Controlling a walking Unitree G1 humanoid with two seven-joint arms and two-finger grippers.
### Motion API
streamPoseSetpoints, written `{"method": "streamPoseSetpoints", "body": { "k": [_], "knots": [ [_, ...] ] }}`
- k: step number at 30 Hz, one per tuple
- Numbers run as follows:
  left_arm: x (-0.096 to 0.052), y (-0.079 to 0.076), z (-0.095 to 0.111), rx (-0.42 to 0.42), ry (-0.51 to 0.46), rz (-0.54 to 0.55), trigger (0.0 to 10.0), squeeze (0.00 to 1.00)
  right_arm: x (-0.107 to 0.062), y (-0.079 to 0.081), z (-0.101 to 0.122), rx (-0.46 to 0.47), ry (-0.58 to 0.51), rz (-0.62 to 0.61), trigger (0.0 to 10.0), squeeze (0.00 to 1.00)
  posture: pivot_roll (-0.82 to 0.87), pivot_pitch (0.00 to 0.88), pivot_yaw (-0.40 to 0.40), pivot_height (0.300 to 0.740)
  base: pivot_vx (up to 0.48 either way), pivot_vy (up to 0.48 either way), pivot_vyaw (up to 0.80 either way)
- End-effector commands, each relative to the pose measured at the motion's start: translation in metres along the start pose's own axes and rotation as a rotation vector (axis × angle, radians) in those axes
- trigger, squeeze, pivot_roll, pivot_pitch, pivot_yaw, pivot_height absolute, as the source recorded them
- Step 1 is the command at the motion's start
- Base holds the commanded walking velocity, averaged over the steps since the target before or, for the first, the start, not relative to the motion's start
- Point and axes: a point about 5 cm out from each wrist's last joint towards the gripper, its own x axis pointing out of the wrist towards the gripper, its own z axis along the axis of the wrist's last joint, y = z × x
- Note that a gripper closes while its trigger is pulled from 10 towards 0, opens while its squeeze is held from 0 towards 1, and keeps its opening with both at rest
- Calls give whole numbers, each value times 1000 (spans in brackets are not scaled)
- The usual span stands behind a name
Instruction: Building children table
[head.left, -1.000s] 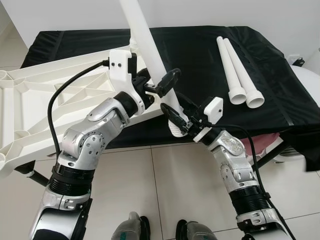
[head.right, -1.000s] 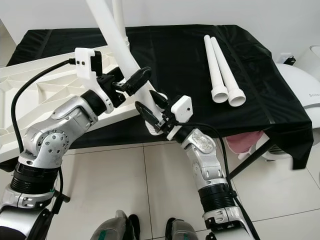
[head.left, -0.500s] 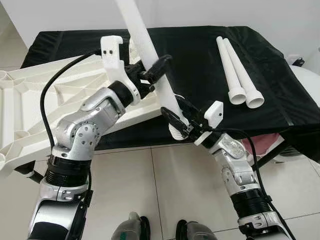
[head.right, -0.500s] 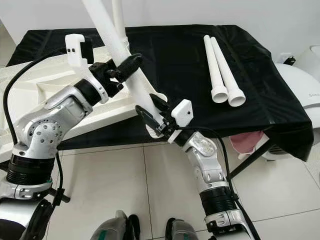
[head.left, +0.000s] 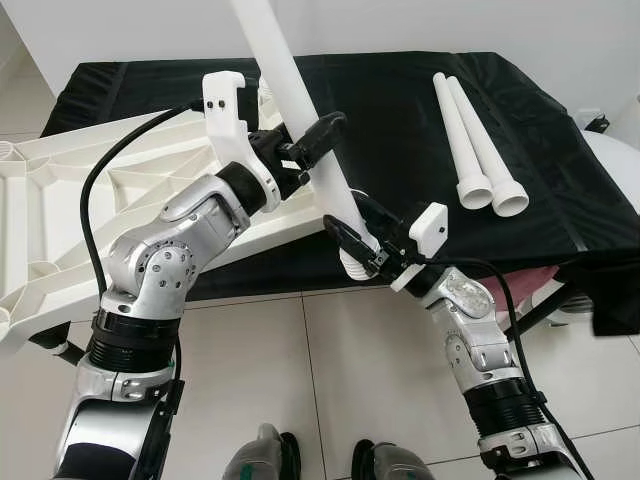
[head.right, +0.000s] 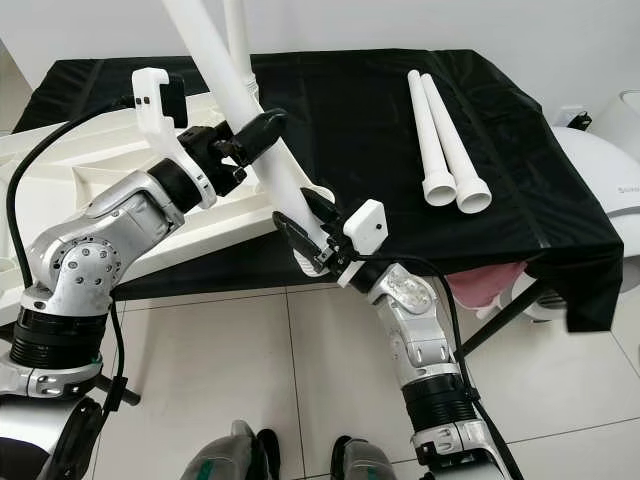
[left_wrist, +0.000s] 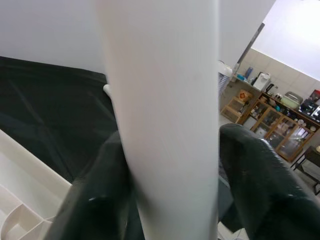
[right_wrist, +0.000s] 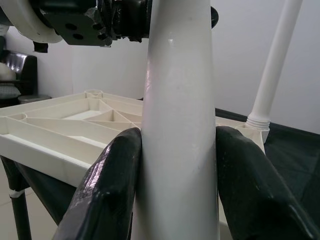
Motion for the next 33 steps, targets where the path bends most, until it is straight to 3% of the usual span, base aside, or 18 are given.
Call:
{"method": "streamPoseSetpoints", "body": {
  "k": [1, 2, 3, 19, 20, 21, 22, 23, 24, 30, 31, 32, 33],
  "knots": [
    [1, -21, -3, -4, 30, -261, 4314, 0, 2, 4, 4, -18, -21, 22, 10000, 0, -48, 95, 29, 740, 0, 0, 0],
    [1, -21, -3, -4, 30, -261, 4314, 0, 2, 4, 4, -18, -21, 22, 10000, 0, -48, 95, 29, 740, 0, 0, 0],
    [1, -22, -3, -8, 29, -267, 0, 0, 2, 5, 4, -19, -21, 22, 10000, 0, -48, 96, 30, 740, 0, 0, 0],
    [-2, -22, 1, -38, 11, -286, 0, 0, 2, 3, 3, -27, -15, 23, 10000, 0, -47, 98, 27, 740, 0, 0, 0],
    [-2, -23, 1, -33, 15, -293, 1647, 0, 2, 2, 3, -25, -12, 23, 10000, 0, -45, 99, 23, 740, 0, 0, 0],
    [-2, -23, 1, -33, 15, -293, 1647, 0, 2, 2, 3, -25, -12, 23, 10000, 0, -45, 99, 23, 740, 0, 0, 0],
    [-2, -25, 2, -32, 16, -298, 10000, 0, 2, 2, 3, -18, -6, 24, 10000, 0, -45, 99, 21, 740, 0, 0, 0],
    [-2, -25, 2, -32, 16, -298, 10000, 0, 2, 2, 3, -18, -6, 24, 10000, 0, -45, 99, 21, 740, 0, 0, 0],
    [-2, -27, 4, -32, 11, -306, 10000, 0, 2, 0, 3, -8, -2, 27, 10000, 1000, -45, 100, 20, 740, 0, 0, 0],
    [-2, -31, 12, -32, -13, -324, 10000, 0, 3, -4, 6, -13, -1, 24, 10000, 1000, -44, 97, 13, 740, 0, 0, 0],
    [-2, -33, 14, -30, -19, -329, 10000, 0, 4, -5, 8, -19, -1, 21, 10000, 816, -45, 96, 7, 740, 0, 0, 0],
    [-2, -35, 15, -26, -23, -334, 10000, 0, 5, -6, 9, -19, -2, 24, 10000, 0, -44, 96, 3, 740, 0, 0, 0],
    [-2, -36, 15, -25, -26, -337, 10000, 0, 6, -6, 11, -17, -2, 28, 10000, 0, -44, 96, 3, 740, 0, 0, 0]
  ]
}}
